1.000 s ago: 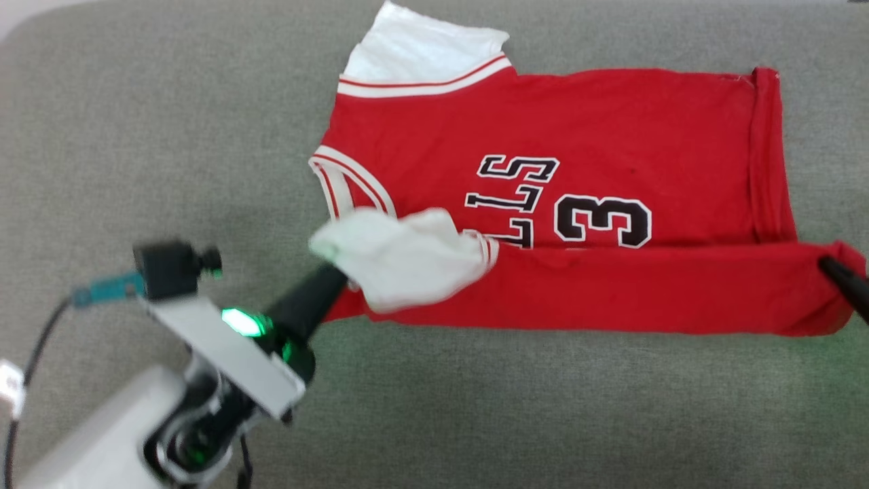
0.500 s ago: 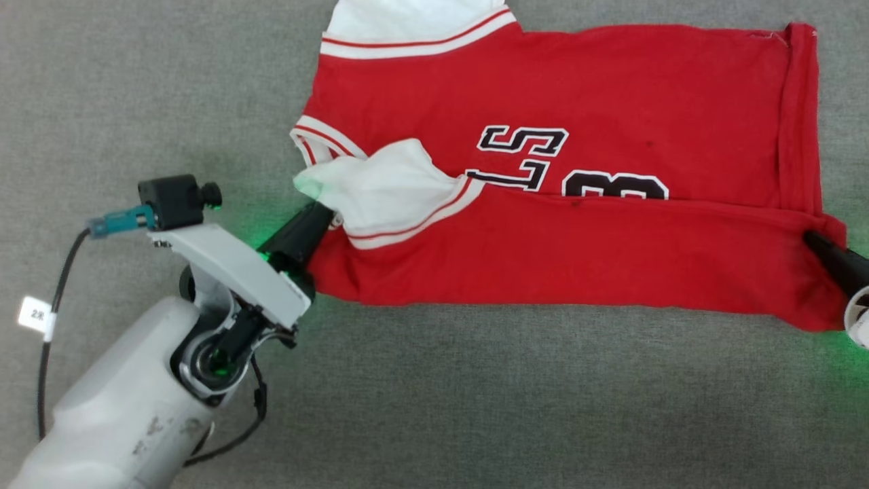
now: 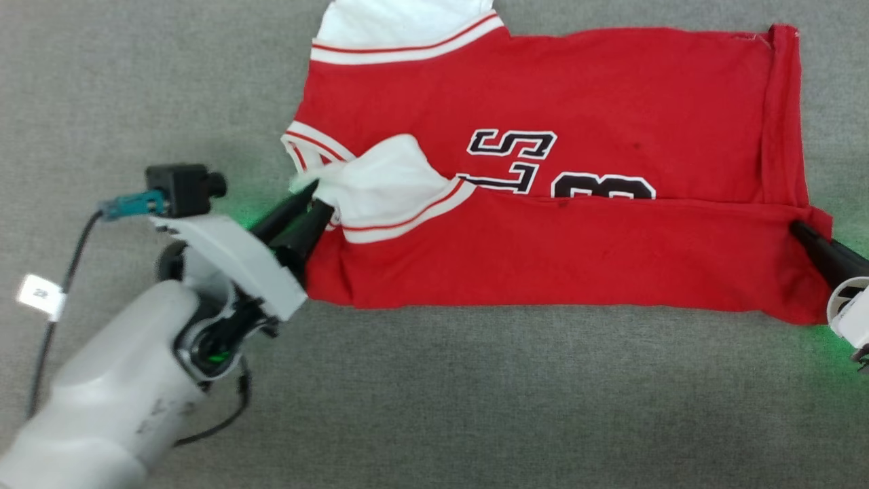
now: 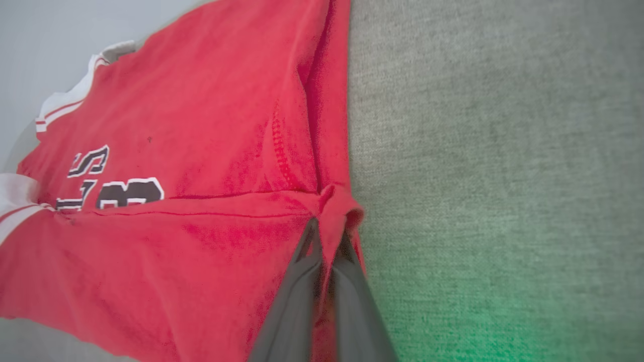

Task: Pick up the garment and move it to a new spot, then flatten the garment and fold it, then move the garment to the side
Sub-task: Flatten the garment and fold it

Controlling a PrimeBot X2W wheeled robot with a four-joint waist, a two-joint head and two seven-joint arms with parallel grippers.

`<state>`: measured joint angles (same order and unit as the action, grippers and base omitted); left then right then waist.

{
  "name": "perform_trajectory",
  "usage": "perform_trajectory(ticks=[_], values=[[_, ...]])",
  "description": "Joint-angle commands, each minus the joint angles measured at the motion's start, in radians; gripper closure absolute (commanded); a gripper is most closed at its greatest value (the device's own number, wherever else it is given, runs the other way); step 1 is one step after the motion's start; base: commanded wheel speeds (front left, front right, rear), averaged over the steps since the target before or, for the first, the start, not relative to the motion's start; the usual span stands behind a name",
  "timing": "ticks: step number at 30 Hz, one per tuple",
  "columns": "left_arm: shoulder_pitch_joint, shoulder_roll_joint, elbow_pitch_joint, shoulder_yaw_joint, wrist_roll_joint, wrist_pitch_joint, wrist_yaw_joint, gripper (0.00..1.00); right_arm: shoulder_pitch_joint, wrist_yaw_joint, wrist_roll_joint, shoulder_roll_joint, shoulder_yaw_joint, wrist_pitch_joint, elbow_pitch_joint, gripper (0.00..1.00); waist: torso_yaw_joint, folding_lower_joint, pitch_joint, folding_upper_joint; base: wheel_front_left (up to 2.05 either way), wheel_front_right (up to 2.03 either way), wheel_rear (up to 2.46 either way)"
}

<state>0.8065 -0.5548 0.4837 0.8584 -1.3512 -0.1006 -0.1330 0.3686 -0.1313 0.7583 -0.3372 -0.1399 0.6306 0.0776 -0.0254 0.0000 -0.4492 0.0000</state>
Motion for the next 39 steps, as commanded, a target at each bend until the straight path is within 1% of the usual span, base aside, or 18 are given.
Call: perform_trajectory(ticks=[1, 3, 5, 8, 10, 12, 13, 17, 20, 21, 23, 27, 29, 35, 36, 37, 38, 39], values=[[-0.022, -0.031, 0.025, 0.018, 0.011, 0.011, 0.006, 0.00, -0.001, 0.001, 0.005, -0.004, -0.002, -0.012, -0.001, 0.00, -0.007, 0.0000, 0.024, 0.0000, 0.00, 0.00, 0.00], [0.000, -0.057, 0.017, 0.035, 0.029, 0.029, 0.005, 0.00, -0.004, 0.001, 0.008, -0.009, -0.006, -0.024, -0.004, 0.00, -0.013, 0.0000, 0.045, 0.0000, 0.00, 0.00, 0.00], [0.028, -0.102, 0.012, 0.053, 0.070, 0.048, 0.005, 0.00, -0.009, 0.001, 0.006, -0.016, -0.011, -0.037, -0.010, 0.00, -0.021, 0.0000, 0.072, 0.0000, 0.00, 0.00, 0.00], [0.059, -0.150, -0.015, 0.077, 0.107, 0.106, 0.021, 0.00, -0.019, 0.001, 0.010, -0.025, -0.015, -0.043, -0.014, 0.00, -0.033, 0.0000, 0.107, 0.0000, 0.00, 0.00, 0.00], [0.075, -0.186, -0.048, 0.087, 0.105, 0.173, 0.048, 0.00, -0.025, 0.001, 0.011, -0.032, -0.020, -0.042, -0.014, 0.00, -0.039, 0.0000, 0.127, 0.0000, 0.00, 0.00, 0.00], [0.092, -0.213, -0.104, 0.101, 0.086, 0.268, 0.074, 0.00, -0.029, 0.001, 0.010, -0.038, -0.024, -0.041, -0.012, 0.00, -0.044, 0.0000, 0.143, 0.0000, 0.00, 0.00, 0.00], [0.103, -0.223, -0.135, 0.095, 0.058, 0.318, 0.100, 0.00, -0.031, 0.001, 0.008, -0.038, -0.026, -0.040, -0.012, 0.00, -0.047, 0.0000, 0.148, 0.0000, 0.00, 0.00, 0.00], [0.115, -0.260, -0.297, 0.127, -0.013, 0.528, 0.176, 0.00, -0.023, 0.001, 0.007, -0.041, -0.030, -0.034, -0.017, 0.00, -0.051, 0.0000, 0.152, 0.0000, 0.00, 0.00, 0.00], [0.113, -0.280, -0.388, 0.149, -0.058, 0.640, 0.214, 0.00, -0.006, 0.001, 0.010, -0.039, -0.020, -0.032, -0.024, 0.00, -0.043, 0.0000, 0.139, 0.0000, 0.00, 0.00, 0.00], [0.110, -0.283, -0.400, 0.154, -0.061, 0.657, 0.223, 0.00, 0.000, 0.001, 0.007, -0.038, -0.013, -0.032, -0.027, 0.00, -0.038, 0.0000, 0.132, 0.0000, 0.00, 0.00, 0.00], [0.095, -0.270, -0.413, 0.158, -0.079, 0.669, 0.244, 0.00, 0.010, 0.001, 0.003, -0.033, -0.001, -0.032, -0.031, 0.00, -0.027, 0.0000, 0.115, 0.0000, 0.00, 0.00, 0.00], [0.073, -0.241, -0.371, 0.159, -0.091, 0.647, 0.261, 0.00, 0.030, 0.001, -0.009, -0.028, 0.005, -0.025, -0.036, 0.00, -0.003, 0.0000, 0.081, 0.0000, 0.00, 0.00, 0.00], [0.062, -0.225, -0.335, 0.163, -0.094, 0.639, 0.252, 0.00, 0.037, 0.001, -0.006, -0.029, 0.004, -0.022, -0.039, 0.00, 0.008, 0.0000, 0.069, 0.0000, 0.00, 0.00, 0.00], [0.038, -0.169, -0.229, 0.162, -0.128, 0.623, 0.201, 0.00, 0.045, 0.001, 0.001, -0.043, -0.006, -0.019, -0.042, 0.00, 0.032, 0.0000, 0.052, 0.0000, 0.00, 0.00, 0.00], [0.034, -0.161, -0.214, 0.160, -0.134, 0.623, 0.189, 0.22, 0.042, 0.001, 0.002, -0.046, -0.009, -0.018, -0.042, 0.00, 0.034, 0.0000, 0.053, 0.0000, 0.00, 0.00, 0.00], [0.030, -0.153, -0.204, 0.158, -0.143, 0.622, 0.178, 0.55, 0.037, 0.001, 0.002, -0.048, -0.011, -0.016, -0.045, 0.00, 0.035, 0.0000, 0.055, 0.0000, 0.00, 0.00, 0.00], [0.030, -0.153, -0.204, 0.158, -0.143, 0.622, 0.178, 0.55, 0.037, 0.001, 0.002, -0.048, -0.011, -0.016, -0.045, 0.00, 0.035, 0.0000, 0.055, 0.0000, 0.00, 0.00, 0.00], [0.023, -0.140, -0.189, 0.157, -0.156, 0.624, 0.159, 0.87, 0.024, 0.001, 0.002, -0.057, -0.015, -0.004, -0.051, 0.00, 0.036, 0.0000, 0.059, 0.0000, 0.00, 0.00, 0.00]])
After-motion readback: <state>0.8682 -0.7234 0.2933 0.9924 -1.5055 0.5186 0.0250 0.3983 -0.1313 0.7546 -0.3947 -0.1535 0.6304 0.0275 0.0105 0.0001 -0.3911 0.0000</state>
